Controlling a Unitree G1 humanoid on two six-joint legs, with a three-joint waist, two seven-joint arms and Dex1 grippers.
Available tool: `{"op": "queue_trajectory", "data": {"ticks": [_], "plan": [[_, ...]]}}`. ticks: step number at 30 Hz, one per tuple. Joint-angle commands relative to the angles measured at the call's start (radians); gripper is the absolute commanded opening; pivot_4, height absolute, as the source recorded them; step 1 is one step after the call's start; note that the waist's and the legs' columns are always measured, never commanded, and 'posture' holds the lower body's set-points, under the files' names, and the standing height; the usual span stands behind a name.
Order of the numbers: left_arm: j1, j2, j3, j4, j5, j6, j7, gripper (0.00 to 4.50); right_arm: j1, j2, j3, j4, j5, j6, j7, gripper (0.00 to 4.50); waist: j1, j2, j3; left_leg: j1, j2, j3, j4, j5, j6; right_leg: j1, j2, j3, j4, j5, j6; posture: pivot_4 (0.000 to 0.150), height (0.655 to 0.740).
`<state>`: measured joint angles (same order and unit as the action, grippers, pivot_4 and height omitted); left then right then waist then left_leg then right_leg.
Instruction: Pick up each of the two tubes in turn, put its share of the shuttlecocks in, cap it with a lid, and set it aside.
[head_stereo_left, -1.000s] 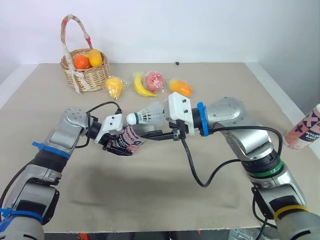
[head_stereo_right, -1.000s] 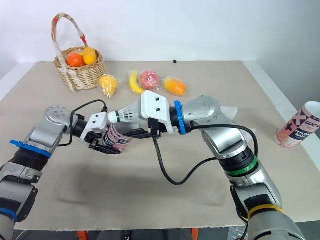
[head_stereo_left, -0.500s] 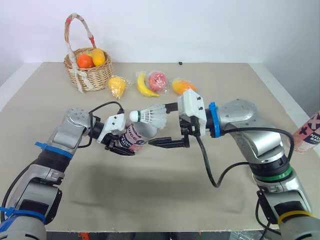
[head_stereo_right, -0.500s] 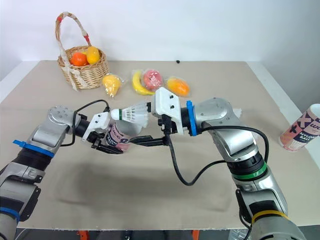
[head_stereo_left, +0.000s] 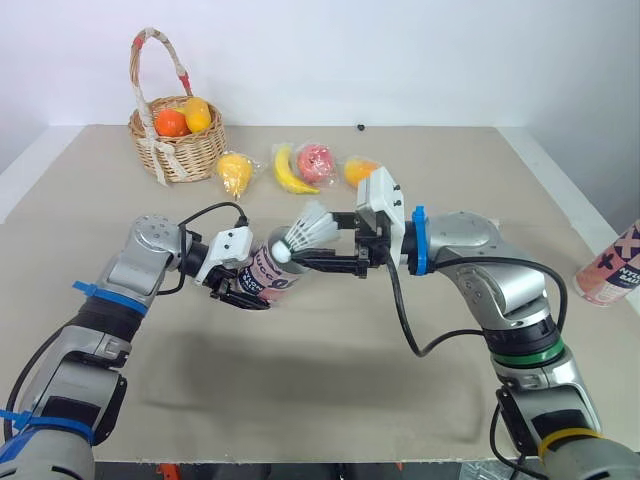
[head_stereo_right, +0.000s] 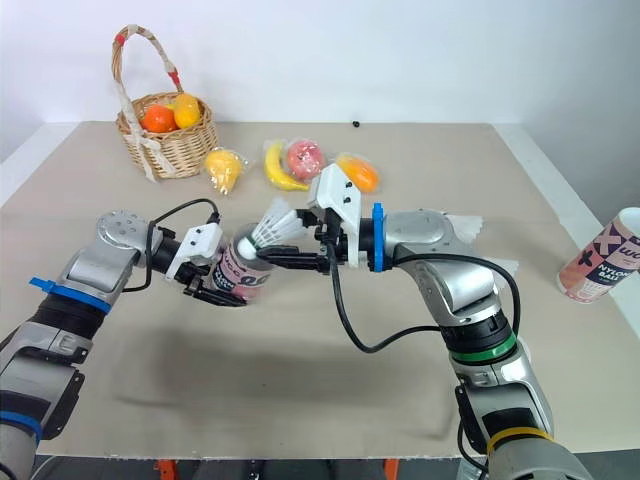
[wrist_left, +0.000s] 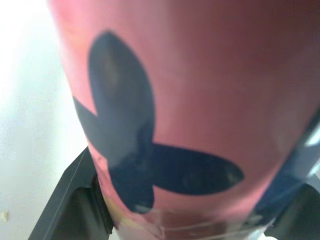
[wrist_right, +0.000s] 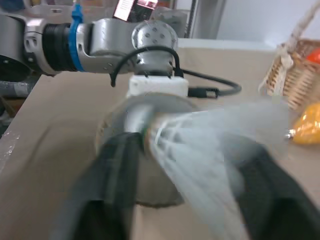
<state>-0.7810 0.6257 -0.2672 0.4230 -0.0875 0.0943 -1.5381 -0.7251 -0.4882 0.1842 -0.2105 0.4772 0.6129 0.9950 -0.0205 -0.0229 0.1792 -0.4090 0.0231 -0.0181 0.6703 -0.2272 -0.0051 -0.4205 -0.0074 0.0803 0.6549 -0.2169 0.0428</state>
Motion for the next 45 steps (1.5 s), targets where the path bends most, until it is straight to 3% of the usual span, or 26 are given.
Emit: {"op": "queue_trajectory", "data": {"ticks": [1,3,12,23,24,26,28,30,35,41,45], "plan": [[-0.001,-0.014,-0.029,0.018,0.030,-0.006,0.015,2.99,-0.008,-0.004,-0.040,-0.009,0.019,-0.007,-0.002,0.95,0.000,0.000,0.000,0.000,0.000,0.000,0.000,0.000,0.000,0.000,0.000,0.000,0.000,0.000,0.000,0.150,0.7298],[-0.001,-0.014,-0.029,0.022,0.032,-0.009,0.016,2.99,-0.010,-0.015,-0.048,-0.004,0.027,-0.003,0.007,0.11,0.000,0.000,0.000,0.000,0.000,0.000,0.000,0.000,0.000,0.000,0.000,0.000,0.000,0.000,0.000,0.150,0.7298],[-0.001,-0.009,-0.028,0.033,0.039,-0.017,0.016,2.99,-0.051,-0.092,-0.025,-0.072,0.085,0.021,0.116,0.11,0.000,0.000,0.000,0.000,0.000,0.000,0.000,0.000,0.000,0.000,0.000,0.000,0.000,0.000,0.000,0.150,0.7298],[0.005,-0.014,-0.024,0.028,0.035,-0.014,0.021,2.99,-0.137,0.042,0.170,0.085,-0.135,-0.110,0.083,0.11,0.000,0.000,0.000,0.000,0.001,0.001,0.000,0.000,0.000,0.000,0.000,0.000,0.000,0.000,0.000,0.150,0.7298],[0.008,-0.013,-0.023,0.024,0.035,-0.012,0.021,2.99,-0.143,0.050,0.173,0.093,-0.138,-0.102,0.082,0.55,0.000,0.000,0.000,0.000,0.001,0.000,0.000,0.000,0.000,0.000,0.000,-0.001,0.000,0.000,-0.001,0.150,0.7298],[0.013,-0.011,-0.023,0.016,0.033,-0.006,0.022,2.99,-0.147,0.049,0.168,0.084,-0.129,-0.084,0.099,1.03,0.000,0.000,0.000,0.000,0.001,0.000,0.000,0.000,0.000,0.000,0.000,-0.001,0.000,0.000,-0.001,0.150,0.7298],[0.016,-0.010,-0.022,0.009,0.033,-0.002,0.023,2.99,-0.145,0.035,0.138,0.057,-0.085,-0.049,0.128,2.00,0.000,0.000,0.000,0.000,0.001,0.000,0.000,0.000,0.000,0.000,0.000,-0.001,0.000,0.000,-0.001,0.150,0.7298],[0.019,-0.009,-0.021,0.002,0.033,0.003,0.022,2.99,-0.144,0.008,0.086,0.040,-0.029,-0.008,0.159,2.68,0.000,0.000,0.000,0.000,0.000,0.000,0.000,0.000,0.000,0.000,0.000,-0.001,0.000,-0.001,0.000,0.150,0.7298],[0.022,-0.009,-0.020,-0.007,0.032,0.013,0.017,2.99,-0.144,-0.089,-0.069,0.035,0.114,0.091,0.211,2.68,0.000,0.000,0.000,0.000,0.000,-0.001,-0.001,0.000,0.000,0.000,0.000,-0.001,-0.001,-0.001,0.000,0.150,0.7298],[0.025,-0.012,-0.019,-0.016,0.030,0.023,0.018,2.99,-0.047,-0.181,-0.150,-0.062,0.200,0.157,0.206,2.68,0.000,0.000,0.000,0.000,0.000,-0.002,-0.002,0.000,0.000,0.000,0.000,-0.002,-0.001,-0.002,-0.002,0.150,0.7298],[0.032,-0.016,-0.019,-0.028,0.027,0.030,0.022,2.99,0.067,-0.257,-0.239,-0.108,0.147,0.141,0.107,2.68,0.001,0.000,0.000,0.000,0.000,-0.002,-0.002,0.000,0.000,0.000,-0.001,-0.002,-0.001,-0.002,-0.001,0.150,0.7298]]}}
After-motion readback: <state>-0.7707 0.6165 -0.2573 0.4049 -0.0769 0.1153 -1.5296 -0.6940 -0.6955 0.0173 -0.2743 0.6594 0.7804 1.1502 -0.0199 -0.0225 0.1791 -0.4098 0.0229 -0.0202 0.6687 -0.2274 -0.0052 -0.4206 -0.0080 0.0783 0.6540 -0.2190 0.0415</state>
